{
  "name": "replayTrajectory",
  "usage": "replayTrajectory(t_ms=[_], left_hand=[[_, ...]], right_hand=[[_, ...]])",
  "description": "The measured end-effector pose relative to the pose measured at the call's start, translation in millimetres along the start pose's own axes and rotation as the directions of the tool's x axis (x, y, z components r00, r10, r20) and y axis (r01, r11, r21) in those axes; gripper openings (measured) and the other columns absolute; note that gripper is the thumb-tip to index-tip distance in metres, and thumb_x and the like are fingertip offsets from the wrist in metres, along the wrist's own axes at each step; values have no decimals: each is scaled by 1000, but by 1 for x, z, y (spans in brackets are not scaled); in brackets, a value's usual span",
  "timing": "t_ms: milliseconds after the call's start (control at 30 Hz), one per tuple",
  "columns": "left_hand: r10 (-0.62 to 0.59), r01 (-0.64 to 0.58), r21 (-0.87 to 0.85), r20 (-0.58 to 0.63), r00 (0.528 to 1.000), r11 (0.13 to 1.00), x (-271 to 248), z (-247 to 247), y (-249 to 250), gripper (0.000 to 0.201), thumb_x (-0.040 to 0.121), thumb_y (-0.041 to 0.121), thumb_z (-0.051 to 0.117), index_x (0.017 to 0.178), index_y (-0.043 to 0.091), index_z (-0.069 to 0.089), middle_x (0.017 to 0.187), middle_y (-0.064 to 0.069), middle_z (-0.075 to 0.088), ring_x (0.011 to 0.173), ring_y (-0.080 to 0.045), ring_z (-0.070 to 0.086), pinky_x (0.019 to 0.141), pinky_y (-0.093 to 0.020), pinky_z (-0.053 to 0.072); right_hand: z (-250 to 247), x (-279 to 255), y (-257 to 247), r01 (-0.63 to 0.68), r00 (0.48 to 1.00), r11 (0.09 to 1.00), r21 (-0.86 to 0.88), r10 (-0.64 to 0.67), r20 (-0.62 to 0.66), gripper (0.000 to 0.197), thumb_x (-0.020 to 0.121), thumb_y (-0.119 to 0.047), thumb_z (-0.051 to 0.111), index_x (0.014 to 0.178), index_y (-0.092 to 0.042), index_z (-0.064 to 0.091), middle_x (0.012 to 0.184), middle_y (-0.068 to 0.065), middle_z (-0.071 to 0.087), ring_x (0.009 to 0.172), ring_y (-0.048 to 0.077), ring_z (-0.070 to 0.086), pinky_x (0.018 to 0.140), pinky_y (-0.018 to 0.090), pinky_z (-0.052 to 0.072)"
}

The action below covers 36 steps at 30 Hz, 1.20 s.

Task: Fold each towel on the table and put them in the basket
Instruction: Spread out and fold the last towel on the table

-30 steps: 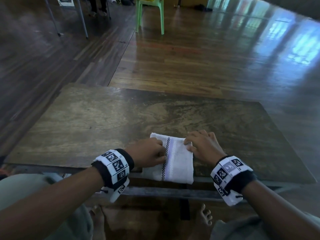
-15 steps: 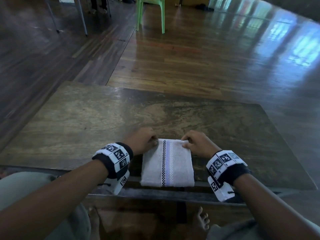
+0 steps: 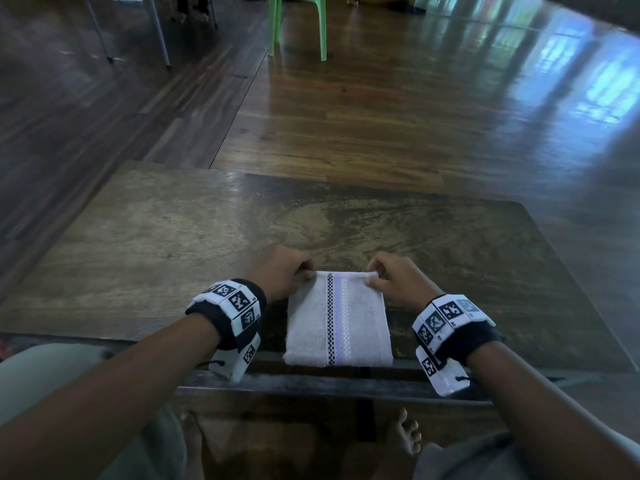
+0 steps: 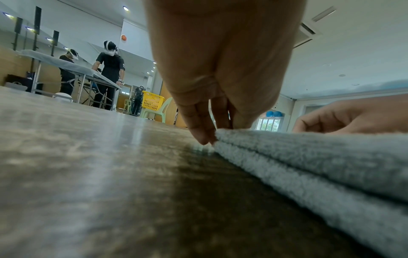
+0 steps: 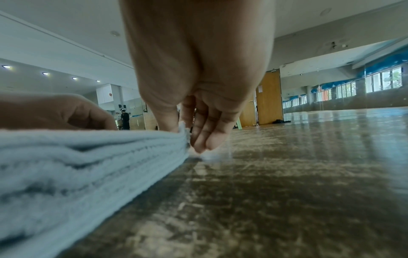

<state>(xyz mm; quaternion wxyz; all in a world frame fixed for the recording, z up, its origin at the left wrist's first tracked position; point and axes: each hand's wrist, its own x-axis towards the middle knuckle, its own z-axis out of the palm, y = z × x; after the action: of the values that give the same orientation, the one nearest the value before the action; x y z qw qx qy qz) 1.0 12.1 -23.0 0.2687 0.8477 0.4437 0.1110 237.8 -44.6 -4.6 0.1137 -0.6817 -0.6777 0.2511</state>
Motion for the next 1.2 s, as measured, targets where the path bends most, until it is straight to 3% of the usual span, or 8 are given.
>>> replayTrajectory(t_ms=[133, 300, 433, 667, 833, 967, 1100, 1200], left_hand=[[-9, 10, 34, -31, 999, 999, 0, -1, -1, 9, 87, 18, 63, 89, 19, 71, 85, 5, 67, 78, -10, 57, 71, -22, 39], [18, -12, 108, -60, 998, 994, -3, 1, 0, 7, 89, 21, 60, 84, 20, 64, 84, 1, 66, 73, -11, 54, 66, -22, 37], [72, -60, 207, -51, 996, 977, -5, -1, 2, 8, 91, 24, 54, 83, 21, 56, 82, 0, 64, 72, -16, 56, 65, -30, 45], [3, 4, 152, -42, 999, 988, -5, -3, 5, 9, 94, 25, 49, 89, 19, 53, 85, -1, 62, 74, -17, 56, 65, -31, 46], [-26, 41, 186, -83, 996, 982, -4, -1, 10, 9, 92, 18, 50, 85, 19, 54, 84, -3, 63, 74, -18, 54, 62, -26, 35], [4, 44, 295, -159, 987, 954, -8, -1, 10, 10, 90, 16, 50, 92, 21, 58, 94, 1, 65, 85, -19, 58, 77, -29, 38], [141, -85, 305, -168, 976, 949, -25, 10, 30, 17, 93, 21, 42, 97, 21, 58, 103, 4, 63, 100, -19, 58, 93, -31, 33], [-17, 8, 283, 29, 999, 959, -41, 30, 45, 45, 100, 33, 26, 137, 11, 39, 149, -10, 36, 139, -24, 29, 114, -38, 20]], right_hand=[[-3, -1, 2, 20, 998, 997, -77, -25, -55, 17, 81, -27, 68, 83, -17, 55, 82, -6, 58, 76, 14, 57, 69, 33, 49], [-2, -1, 3, 220, 968, 943, -249, -243, -63, 15, 81, -23, 68, 82, -19, 54, 89, -10, 48, 86, 10, 48, 72, 31, 45], [-1, 0, 8, 194, 976, 976, -99, -202, -77, 20, 79, -21, 71, 74, -25, 52, 80, -9, 60, 77, 11, 58, 70, 34, 51], [4, 1, 8, 133, 978, 990, 51, -123, -167, 10, 83, -13, 66, 82, -13, 56, 78, -1, 63, 74, 14, 59, 68, 30, 48], [12, -2, 3, 165, 954, 945, -282, -226, -197, 2, 84, -18, 63, 85, -19, 65, 95, -1, 58, 89, 17, 55, 72, 34, 50], [21, -17, -10, 143, 934, 806, -575, -302, -191, 13, 83, -18, 64, 93, -17, 72, 109, 2, 57, 100, 22, 51, 80, 37, 44], [27, -36, -13, 98, 983, 860, -501, -161, -85, 37, 96, -30, 37, 127, -16, 49, 134, 3, 43, 122, 21, 39, 99, 37, 35], [33, -48, -15, 38, 997, 915, -402, -63, -49, 48, 98, -39, 28, 140, -16, 32, 149, 3, 27, 136, 20, 26, 108, 40, 29]])
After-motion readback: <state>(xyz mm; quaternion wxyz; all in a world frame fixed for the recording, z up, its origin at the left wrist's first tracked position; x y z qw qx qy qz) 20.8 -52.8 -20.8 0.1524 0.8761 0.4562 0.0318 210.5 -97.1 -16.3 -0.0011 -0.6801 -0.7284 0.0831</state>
